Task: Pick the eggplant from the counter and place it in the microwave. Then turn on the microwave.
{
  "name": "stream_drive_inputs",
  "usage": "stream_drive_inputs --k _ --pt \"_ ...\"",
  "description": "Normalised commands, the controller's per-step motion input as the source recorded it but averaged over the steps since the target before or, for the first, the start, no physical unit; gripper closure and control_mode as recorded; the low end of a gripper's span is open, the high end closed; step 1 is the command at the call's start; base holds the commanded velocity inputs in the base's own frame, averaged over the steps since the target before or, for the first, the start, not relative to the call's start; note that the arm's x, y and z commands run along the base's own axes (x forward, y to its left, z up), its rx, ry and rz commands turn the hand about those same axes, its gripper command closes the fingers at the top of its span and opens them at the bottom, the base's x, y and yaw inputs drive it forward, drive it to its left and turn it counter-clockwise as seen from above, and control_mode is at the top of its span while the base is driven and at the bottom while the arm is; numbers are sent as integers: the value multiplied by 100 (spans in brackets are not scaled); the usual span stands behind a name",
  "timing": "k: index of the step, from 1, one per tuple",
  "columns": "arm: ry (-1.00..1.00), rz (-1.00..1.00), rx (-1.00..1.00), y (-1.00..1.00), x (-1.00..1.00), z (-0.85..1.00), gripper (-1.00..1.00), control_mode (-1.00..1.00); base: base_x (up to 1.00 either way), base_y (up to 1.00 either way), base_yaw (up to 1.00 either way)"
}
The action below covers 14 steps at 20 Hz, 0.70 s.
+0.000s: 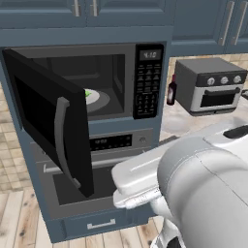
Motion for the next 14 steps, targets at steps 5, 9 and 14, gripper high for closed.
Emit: stream_drive_inputs --k 5,9,14 --pt "-2 -7 0 23 0 -13 100 -100 0 0 0" --pt "-4 -7 0 24 0 -13 100 -100 0 0 0" --pt "-5 -7 0 24 2 -15 100 -100 0 0 0"
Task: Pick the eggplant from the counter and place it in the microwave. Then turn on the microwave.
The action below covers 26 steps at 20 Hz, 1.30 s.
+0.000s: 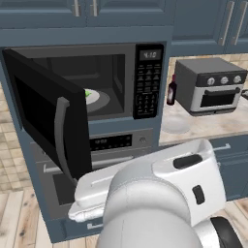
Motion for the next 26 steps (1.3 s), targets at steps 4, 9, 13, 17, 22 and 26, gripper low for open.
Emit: stream_drive_inputs --k 4,9,13,17,22,26 --pt "-7 -5 -1 24 6 -19 100 -100 0 0 0" --pt "-8 -5 -2 21 10 -20 100 -100 0 0 0" --pt "-6 -5 -2 15 22 -21 100 -100 0 0 0" --pt "-6 -6 -2 12 30 -21 100 -100 0 0 0" --pt "-6 -7 -2 8 36 -19 100 -100 0 0 0" --pt "-5 -6 -1 13 36 -20 100 -100 0 0 0"
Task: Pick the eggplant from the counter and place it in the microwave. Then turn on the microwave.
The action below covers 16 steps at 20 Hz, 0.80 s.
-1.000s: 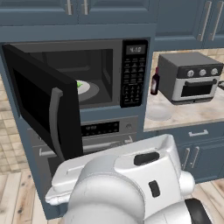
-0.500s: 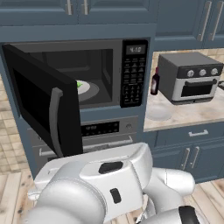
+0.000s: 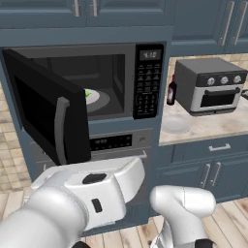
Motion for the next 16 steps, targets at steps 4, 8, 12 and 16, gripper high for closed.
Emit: stream_drive_inputs --k 4,8,12,16 --pt "-6 -4 -1 19 30 -22 100 -100 0 0 0" --pt "-6 -5 -1 21 28 -21 100 -100 0 0 0" --pt "-6 -5 0 24 23 -22 100 -100 0 0 0" --pt "-4 -5 0 26 24 -20 100 -100 0 0 0"
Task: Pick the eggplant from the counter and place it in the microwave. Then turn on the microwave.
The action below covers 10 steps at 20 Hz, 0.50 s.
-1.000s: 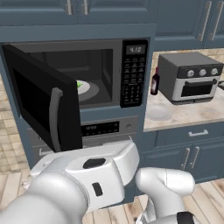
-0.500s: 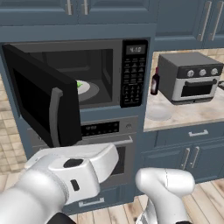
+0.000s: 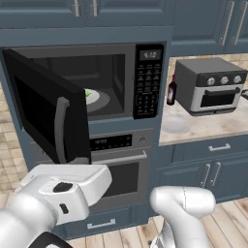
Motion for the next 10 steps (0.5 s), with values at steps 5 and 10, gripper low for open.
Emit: stream_drive_inputs --k 5,10 --pt "-3 -5 0 24 23 -18 100 -100 0 0 0" --pt "-2 -6 0 24 25 -12 100 -100 0 0 0"
